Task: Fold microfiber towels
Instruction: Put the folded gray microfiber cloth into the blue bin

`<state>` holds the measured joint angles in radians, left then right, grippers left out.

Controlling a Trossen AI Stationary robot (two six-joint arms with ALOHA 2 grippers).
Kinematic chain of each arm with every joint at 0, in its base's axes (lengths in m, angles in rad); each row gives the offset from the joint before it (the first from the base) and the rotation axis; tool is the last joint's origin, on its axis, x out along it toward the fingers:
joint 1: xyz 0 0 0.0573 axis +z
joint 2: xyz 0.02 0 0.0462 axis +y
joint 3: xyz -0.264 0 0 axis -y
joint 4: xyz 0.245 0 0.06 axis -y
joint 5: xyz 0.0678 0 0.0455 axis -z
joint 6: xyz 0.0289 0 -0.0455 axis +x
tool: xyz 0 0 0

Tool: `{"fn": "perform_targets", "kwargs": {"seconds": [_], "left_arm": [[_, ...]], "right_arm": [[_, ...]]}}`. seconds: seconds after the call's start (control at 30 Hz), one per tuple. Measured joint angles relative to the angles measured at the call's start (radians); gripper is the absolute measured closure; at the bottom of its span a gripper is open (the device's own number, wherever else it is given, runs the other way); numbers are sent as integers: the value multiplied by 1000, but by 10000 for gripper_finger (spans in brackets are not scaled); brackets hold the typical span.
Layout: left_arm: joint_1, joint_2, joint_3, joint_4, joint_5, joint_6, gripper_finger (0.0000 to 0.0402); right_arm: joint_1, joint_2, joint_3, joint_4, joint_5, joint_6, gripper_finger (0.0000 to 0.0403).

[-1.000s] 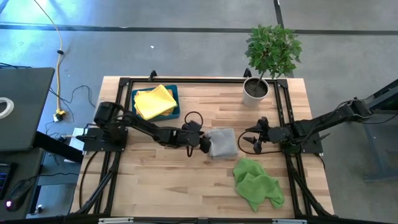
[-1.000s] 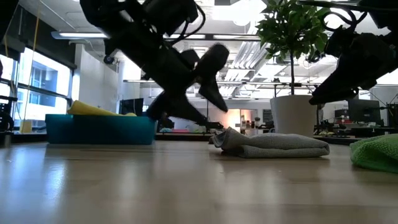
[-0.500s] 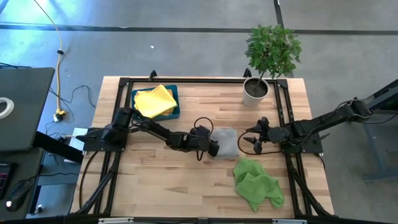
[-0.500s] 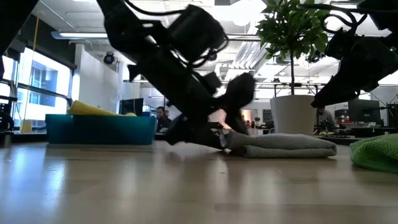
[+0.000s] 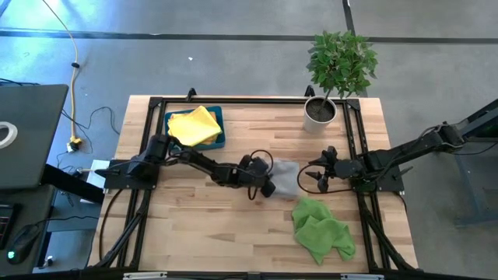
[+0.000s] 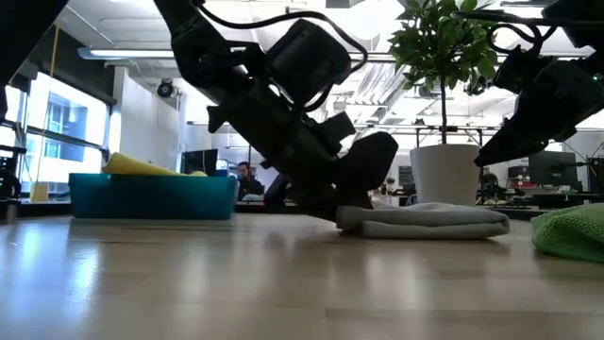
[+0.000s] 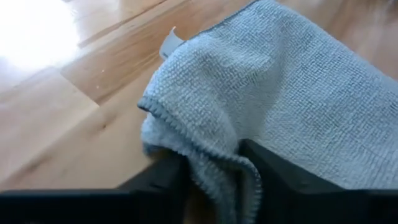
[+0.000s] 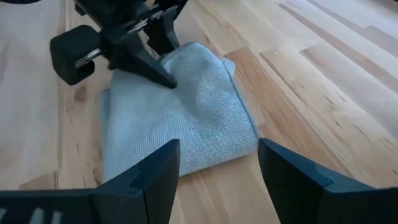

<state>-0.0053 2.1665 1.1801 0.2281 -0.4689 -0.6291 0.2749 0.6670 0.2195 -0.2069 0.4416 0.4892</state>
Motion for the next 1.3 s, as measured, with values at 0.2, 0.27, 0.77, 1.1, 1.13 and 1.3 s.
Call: {"fn": "perform_targets", "kwargs": {"seconds": [0.2, 0.27, 0.77, 1.1, 1.13, 1.3], "left_arm": [[15, -6, 1, -12, 82, 93, 386], [27, -9, 2, -19, 127, 113, 390], [223, -216, -3, -344, 344, 271, 399], [369, -456, -1, -636, 214, 322, 400], [382, -480, -1, -674, 201, 327, 400], [467, -577, -1, -853, 153, 362, 400]], "right_arm": [[0, 0, 0, 0, 0, 0, 194], [0, 0, 0, 0, 0, 0, 194], [0, 0, 0, -15, 1, 0, 194], [0, 0, 0, -21, 1, 0, 194], [0, 0, 0, -23, 0, 0, 194], [0, 0, 0, -31, 1, 0, 194]]}}
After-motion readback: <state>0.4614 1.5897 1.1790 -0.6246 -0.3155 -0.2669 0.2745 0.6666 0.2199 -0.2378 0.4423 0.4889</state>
